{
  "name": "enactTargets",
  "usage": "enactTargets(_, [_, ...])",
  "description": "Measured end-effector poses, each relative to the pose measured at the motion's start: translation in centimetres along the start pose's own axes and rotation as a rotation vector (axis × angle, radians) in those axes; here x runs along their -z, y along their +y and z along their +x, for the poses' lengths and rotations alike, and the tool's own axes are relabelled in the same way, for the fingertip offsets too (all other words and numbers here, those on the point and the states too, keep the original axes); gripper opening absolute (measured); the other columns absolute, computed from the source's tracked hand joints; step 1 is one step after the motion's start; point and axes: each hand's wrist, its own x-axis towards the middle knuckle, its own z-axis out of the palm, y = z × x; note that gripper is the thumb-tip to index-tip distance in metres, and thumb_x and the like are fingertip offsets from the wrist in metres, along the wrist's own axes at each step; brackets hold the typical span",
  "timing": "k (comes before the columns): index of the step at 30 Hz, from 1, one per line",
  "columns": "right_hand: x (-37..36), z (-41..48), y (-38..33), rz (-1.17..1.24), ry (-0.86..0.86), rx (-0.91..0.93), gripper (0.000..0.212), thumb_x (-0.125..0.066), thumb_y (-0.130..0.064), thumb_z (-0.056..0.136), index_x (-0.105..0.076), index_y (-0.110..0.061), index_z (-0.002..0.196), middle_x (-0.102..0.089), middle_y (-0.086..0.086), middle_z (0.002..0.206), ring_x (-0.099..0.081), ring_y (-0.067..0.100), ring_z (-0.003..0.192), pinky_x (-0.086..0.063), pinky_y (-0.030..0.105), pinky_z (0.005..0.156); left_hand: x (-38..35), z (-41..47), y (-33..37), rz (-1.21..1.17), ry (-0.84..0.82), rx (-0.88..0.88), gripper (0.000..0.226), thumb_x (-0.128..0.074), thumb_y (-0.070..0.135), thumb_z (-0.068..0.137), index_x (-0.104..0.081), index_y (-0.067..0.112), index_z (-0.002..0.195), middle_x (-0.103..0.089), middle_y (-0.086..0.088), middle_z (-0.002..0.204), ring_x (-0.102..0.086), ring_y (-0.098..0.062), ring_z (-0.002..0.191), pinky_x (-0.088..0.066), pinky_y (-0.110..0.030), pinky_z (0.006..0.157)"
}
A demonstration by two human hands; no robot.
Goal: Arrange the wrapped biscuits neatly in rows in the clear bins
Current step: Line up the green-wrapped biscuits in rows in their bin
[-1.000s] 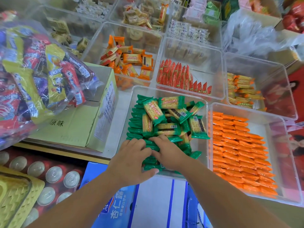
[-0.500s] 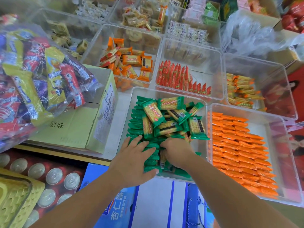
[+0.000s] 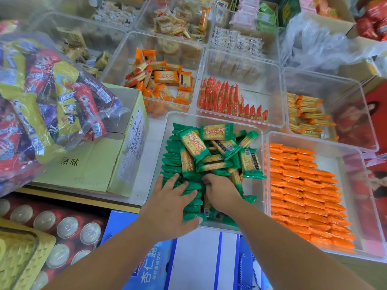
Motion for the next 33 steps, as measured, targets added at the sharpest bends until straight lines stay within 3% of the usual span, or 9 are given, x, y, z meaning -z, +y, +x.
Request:
enactTargets(6, [0.5,0.6,-0.9,0.494,0.053,-0.022,0.040,-0.048,-0.008,0.100,-0.058,-0.018,0.137,-0.065,0.004,0.131,-0.059,0.016,0.120,-0.047,0.036,0.107,0.3,0.0,0.0,0.019,-0.009,0.002,0.089,-0.024,0.084,0.082,-0.049,0.029,0.147,-0.044,0.001,0.148,-0.018,-0.030,0.151,0.007,-0.058,0.120])
enactTargets(9, [0.8,0.6,-1.0,0.552,0.062,0.043,0.044,-0.050,-0.003,0.097,-0.056,-0.019,0.138,-0.065,-0.001,0.126,-0.060,0.013,0.119,-0.047,0.038,0.108,0.4,0.0,0.0,0.017,0.000,-0.008,0.087,-0.026,0.083,0.083,-0.051,0.028,0.146,-0.046,0.001,0.147,-0.023,-0.031,0.149,0.002,-0.059,0.121])
enactTargets(14, [1.5,1.4,-1.5,0.212,0.214,0.263,0.064,-0.067,-0.009,0.088,-0.047,-0.026,0.147,-0.049,-0.002,0.140,-0.047,0.017,0.128,-0.040,0.028,0.108,0.3,-0.1,0.0,0.021,-0.001,-0.014,0.087,-0.025,0.082,0.085,-0.050,0.026,0.146,-0.044,-0.002,0.152,-0.024,-0.031,0.149,-0.004,-0.059,0.123])
enactTargets(19, [2.5,2.5,-1.2,-0.280,0.183,0.327,0.073,-0.070,-0.041,0.085,-0.035,-0.040,0.150,-0.046,-0.005,0.144,-0.037,0.022,0.133,-0.032,0.043,0.109,0.3,-0.1,0.0,0.035,-0.012,-0.014,0.088,-0.024,0.082,0.085,-0.047,0.026,0.149,-0.041,-0.004,0.155,-0.023,-0.031,0.150,-0.007,-0.059,0.123])
enactTargets(21, [2.2,2.6,-0.9,-0.304,0.160,0.309,0.074,-0.063,-0.045,0.084,-0.028,-0.042,0.149,-0.051,-0.005,0.142,-0.033,0.022,0.136,-0.028,0.046,0.108,0.3,-0.1,0.0,0.033,-0.005,-0.016,0.087,-0.025,0.082,0.085,-0.049,0.025,0.148,-0.043,-0.004,0.154,-0.025,-0.032,0.149,-0.010,-0.060,0.122])
enactTargets(24, [1.7,2.7,-1.2,-0.209,0.122,0.238,0.073,-0.045,-0.056,0.081,-0.022,-0.040,0.148,-0.060,0.001,0.131,-0.033,0.024,0.135,-0.027,0.049,0.104,0.3,-0.1,0.0,0.037,0.000,-0.020,0.087,-0.026,0.082,0.086,-0.051,0.025,0.146,-0.044,-0.003,0.153,-0.026,-0.031,0.149,-0.012,-0.059,0.122])
enactTargets(28, [0.8,2.8,-2.8,-0.246,0.227,0.132,0.066,-0.037,-0.072,0.089,-0.039,-0.028,0.138,-0.060,0.013,0.111,-0.055,0.035,0.105,-0.044,0.044,0.087,0.2,-0.1,0.0,0.041,-0.015,-0.013,0.088,-0.024,0.082,0.085,-0.048,0.027,0.149,-0.040,-0.002,0.156,-0.020,-0.029,0.151,-0.008,-0.058,0.123])
enactTargets(31, [0.2,2.8,-4.0,-0.276,0.214,0.086,0.059,-0.040,-0.065,0.095,-0.039,-0.022,0.134,-0.061,0.008,0.091,-0.063,0.033,0.086,-0.043,0.036,0.060,0.2,-0.1,-0.1,0.035,-0.023,-0.013,0.087,-0.024,0.082,0.085,-0.047,0.028,0.150,-0.038,-0.001,0.157,-0.018,-0.028,0.152,-0.007,-0.056,0.123])
enactTargets(33, [-0.1,3.0,-4.2,-0.231,0.161,0.069,0.055,-0.041,-0.058,0.098,-0.033,-0.019,0.136,-0.061,0.007,0.087,-0.065,0.034,0.082,-0.045,0.036,0.056,0.2,0.0,-0.1,0.038,-0.025,-0.015,0.086,-0.024,0.082,0.085,-0.046,0.029,0.150,-0.037,-0.001,0.158,-0.018,-0.028,0.151,-0.007,-0.056,0.123])
